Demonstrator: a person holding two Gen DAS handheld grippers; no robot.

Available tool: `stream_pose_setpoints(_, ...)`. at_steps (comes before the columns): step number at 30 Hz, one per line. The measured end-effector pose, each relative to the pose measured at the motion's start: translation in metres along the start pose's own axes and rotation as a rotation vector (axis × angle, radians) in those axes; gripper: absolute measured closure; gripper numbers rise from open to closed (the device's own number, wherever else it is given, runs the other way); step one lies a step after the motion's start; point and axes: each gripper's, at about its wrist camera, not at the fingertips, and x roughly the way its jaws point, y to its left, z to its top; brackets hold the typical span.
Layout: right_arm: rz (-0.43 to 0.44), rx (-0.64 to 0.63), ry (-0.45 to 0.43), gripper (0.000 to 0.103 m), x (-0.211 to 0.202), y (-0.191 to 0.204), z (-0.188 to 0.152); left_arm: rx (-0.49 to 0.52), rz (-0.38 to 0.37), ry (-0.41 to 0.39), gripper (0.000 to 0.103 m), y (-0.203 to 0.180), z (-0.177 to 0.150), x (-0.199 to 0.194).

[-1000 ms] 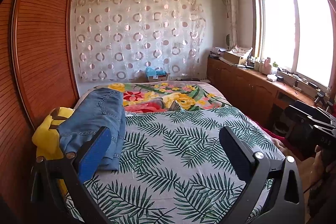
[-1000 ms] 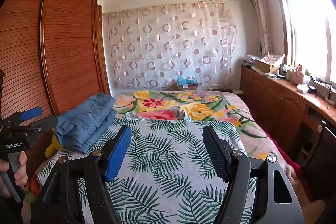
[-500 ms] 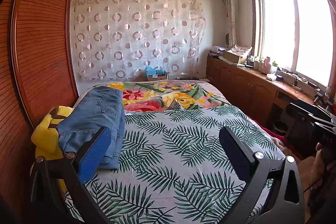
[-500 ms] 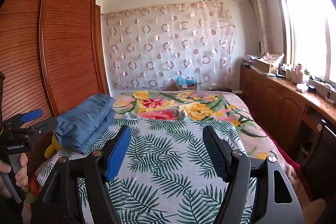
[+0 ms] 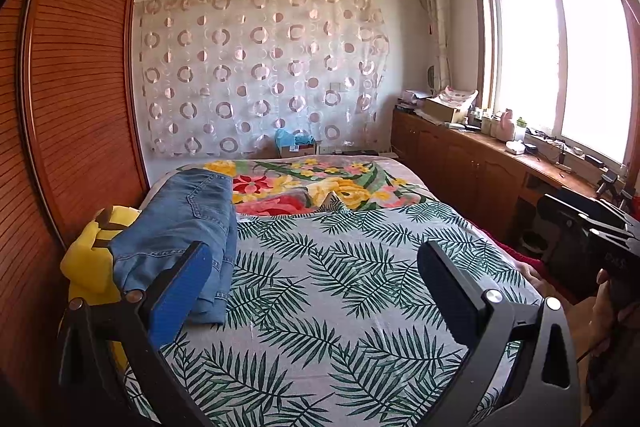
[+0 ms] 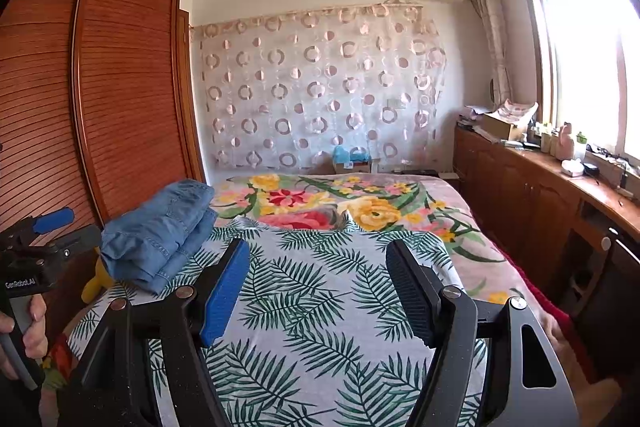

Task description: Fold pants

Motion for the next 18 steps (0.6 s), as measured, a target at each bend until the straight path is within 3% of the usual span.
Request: stream_pose_setpoints(18,-0.002,-0.003,-0.009,0.031,0.0,0.0009,-0.0008,0.004,-0.007,-0.009,0.0,-0.0022,0.0016,-0.0058)
